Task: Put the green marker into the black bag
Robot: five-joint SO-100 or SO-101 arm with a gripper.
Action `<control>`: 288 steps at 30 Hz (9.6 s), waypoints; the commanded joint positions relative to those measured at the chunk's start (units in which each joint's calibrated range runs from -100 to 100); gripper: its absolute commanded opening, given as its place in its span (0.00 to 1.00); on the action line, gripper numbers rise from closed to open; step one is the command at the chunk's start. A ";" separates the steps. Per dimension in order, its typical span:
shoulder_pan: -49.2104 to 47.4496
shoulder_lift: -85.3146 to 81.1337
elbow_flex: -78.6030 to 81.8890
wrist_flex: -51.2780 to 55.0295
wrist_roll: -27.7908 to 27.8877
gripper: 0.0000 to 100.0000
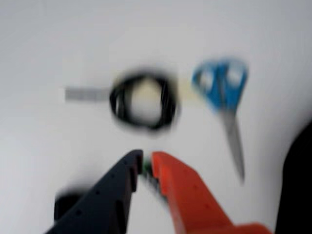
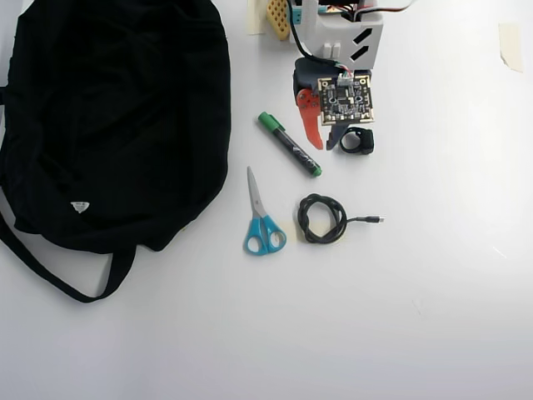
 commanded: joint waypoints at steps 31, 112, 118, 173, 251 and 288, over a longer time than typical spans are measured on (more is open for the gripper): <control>-0.05 -0.53 -1.73 17.24 0.25 0.02; 4.88 -0.12 24.96 -4.81 22.17 0.27; 3.61 5.52 23.97 -5.58 21.96 0.27; 0.62 16.81 23.61 -15.75 20.75 0.28; 7.13 15.40 -8.20 12.85 17.08 0.02; 39.74 16.64 -23.74 20.60 14.41 0.02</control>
